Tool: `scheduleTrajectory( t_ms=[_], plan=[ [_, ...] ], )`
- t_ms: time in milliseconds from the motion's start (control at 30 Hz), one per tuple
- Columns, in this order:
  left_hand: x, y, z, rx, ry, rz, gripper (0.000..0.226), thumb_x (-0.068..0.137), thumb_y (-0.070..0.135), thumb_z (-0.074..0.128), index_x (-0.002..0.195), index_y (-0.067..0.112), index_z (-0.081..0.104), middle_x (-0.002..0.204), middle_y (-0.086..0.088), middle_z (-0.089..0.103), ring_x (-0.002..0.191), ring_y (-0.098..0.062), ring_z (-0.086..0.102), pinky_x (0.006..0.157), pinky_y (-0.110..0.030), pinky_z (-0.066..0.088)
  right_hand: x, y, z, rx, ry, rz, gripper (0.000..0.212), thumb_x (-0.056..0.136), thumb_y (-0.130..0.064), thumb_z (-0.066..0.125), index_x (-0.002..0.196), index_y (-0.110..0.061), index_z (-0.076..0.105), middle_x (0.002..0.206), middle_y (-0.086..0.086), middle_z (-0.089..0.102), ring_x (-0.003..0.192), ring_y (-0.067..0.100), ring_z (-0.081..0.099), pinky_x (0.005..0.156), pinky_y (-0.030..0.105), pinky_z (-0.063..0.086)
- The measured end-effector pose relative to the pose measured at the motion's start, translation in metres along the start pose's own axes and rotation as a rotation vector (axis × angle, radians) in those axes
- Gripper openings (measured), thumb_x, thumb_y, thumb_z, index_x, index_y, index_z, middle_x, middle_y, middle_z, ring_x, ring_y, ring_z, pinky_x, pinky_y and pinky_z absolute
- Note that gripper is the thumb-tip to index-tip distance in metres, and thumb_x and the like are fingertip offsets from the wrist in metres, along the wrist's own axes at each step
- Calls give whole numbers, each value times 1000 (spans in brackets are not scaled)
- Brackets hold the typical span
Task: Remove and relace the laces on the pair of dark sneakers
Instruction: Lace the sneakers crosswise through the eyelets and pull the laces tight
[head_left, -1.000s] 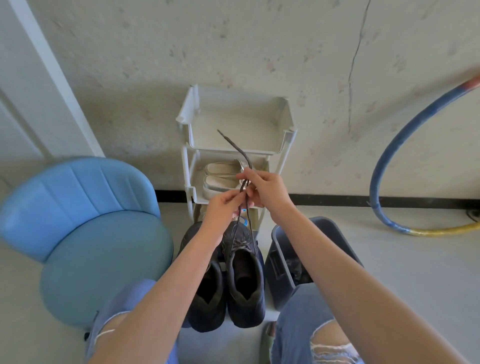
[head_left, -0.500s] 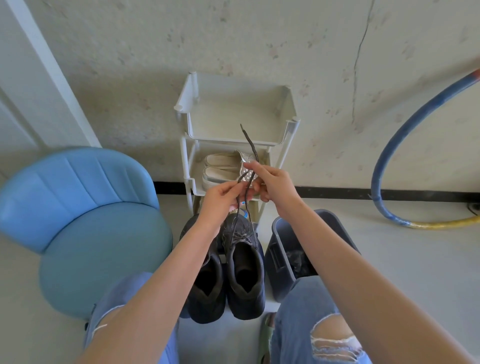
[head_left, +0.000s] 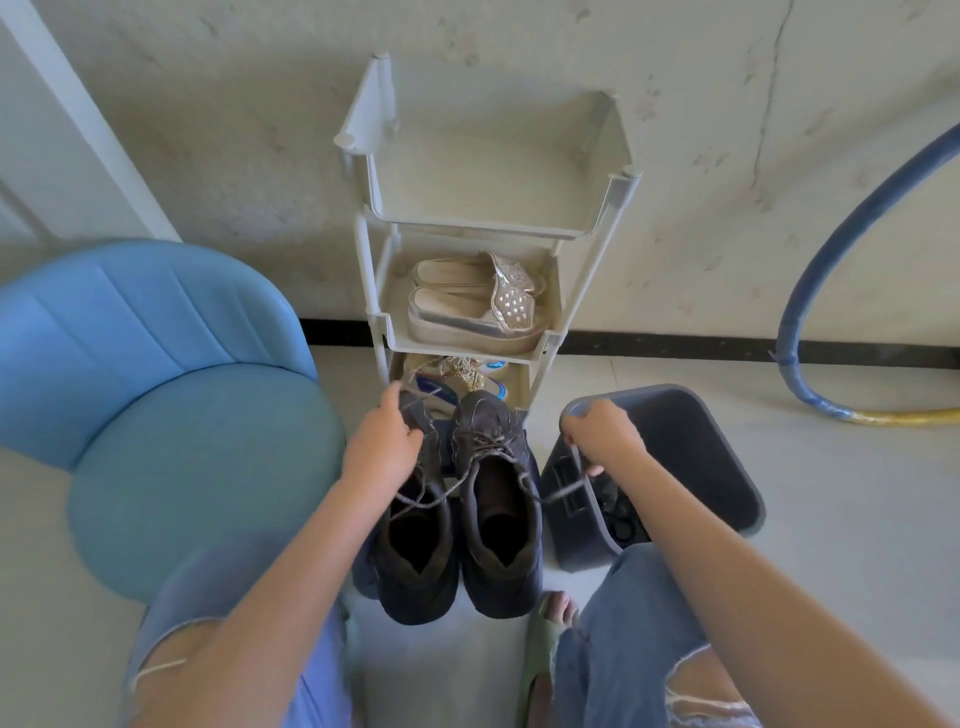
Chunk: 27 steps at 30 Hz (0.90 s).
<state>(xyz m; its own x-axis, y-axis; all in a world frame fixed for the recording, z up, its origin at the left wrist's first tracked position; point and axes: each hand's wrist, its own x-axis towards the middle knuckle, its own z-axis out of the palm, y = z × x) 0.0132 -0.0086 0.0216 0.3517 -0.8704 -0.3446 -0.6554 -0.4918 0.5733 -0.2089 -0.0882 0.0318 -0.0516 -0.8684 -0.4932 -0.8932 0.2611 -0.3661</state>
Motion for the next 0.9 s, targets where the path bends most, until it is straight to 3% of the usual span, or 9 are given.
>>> scheduleTrajectory(
  t_ms=[100,167,233,333,433,533,633,800,900],
  plan=[
    [1,5,14,171,-55,111,37,96,24,50,132,29,49,124,-6,45,98,-26,58,85,-38,49,2,6,13,-309,-21,2,22,98,-25,48,105,-6,56,87,6,54,77,25,53,67,29,40],
    [5,8,20,194,-121,123,36,96,25,49,131,27,50,121,-5,49,99,-24,58,84,-36,49,8,6,19,-397,-47,-14,34,97,-36,53,112,-6,56,91,5,53,80,23,52,68,30,40],
    [11,10,22,169,-175,98,40,96,24,49,135,21,44,110,-2,63,93,-19,60,79,-33,48,15,1,23,-386,-28,-76,32,96,-31,55,112,-4,57,93,8,56,81,25,55,67,30,41],
    [21,15,22,96,-211,-12,28,100,22,41,125,11,48,86,-3,73,65,-9,61,70,-31,46,26,-11,33,-303,18,-254,22,98,-21,51,109,-6,62,104,10,64,90,26,62,73,30,47],
    [29,20,25,77,-145,-46,29,103,23,31,118,5,47,75,-9,73,77,-20,67,70,-34,48,30,-22,38,-119,-148,-438,23,96,-29,56,103,-11,68,101,2,68,89,17,61,84,31,49],
    [37,22,31,108,-192,-110,32,101,20,38,127,2,40,93,-14,72,94,-33,66,84,-44,52,26,-30,38,-35,-376,-571,18,87,-30,67,98,-16,70,92,-10,63,83,2,56,81,21,43],
    [40,22,35,178,-307,-138,49,96,19,52,136,1,32,112,-17,66,102,-37,63,91,-48,50,32,-32,40,-115,-427,-614,12,84,-18,72,96,-17,70,87,-12,62,77,-3,54,74,16,41],
    [35,15,39,178,-321,-26,21,96,26,48,110,10,47,100,-5,68,90,-24,63,79,-38,50,45,-30,38,-171,-494,-563,10,83,-15,73,88,-20,67,83,-11,64,79,4,61,80,21,42],
    [32,18,38,181,-406,-12,26,90,35,59,103,13,54,103,-2,63,87,-19,58,75,-30,44,47,-29,37,-173,-488,-550,9,83,-15,72,86,-21,66,77,-13,62,75,4,61,82,24,44]
  ],
)
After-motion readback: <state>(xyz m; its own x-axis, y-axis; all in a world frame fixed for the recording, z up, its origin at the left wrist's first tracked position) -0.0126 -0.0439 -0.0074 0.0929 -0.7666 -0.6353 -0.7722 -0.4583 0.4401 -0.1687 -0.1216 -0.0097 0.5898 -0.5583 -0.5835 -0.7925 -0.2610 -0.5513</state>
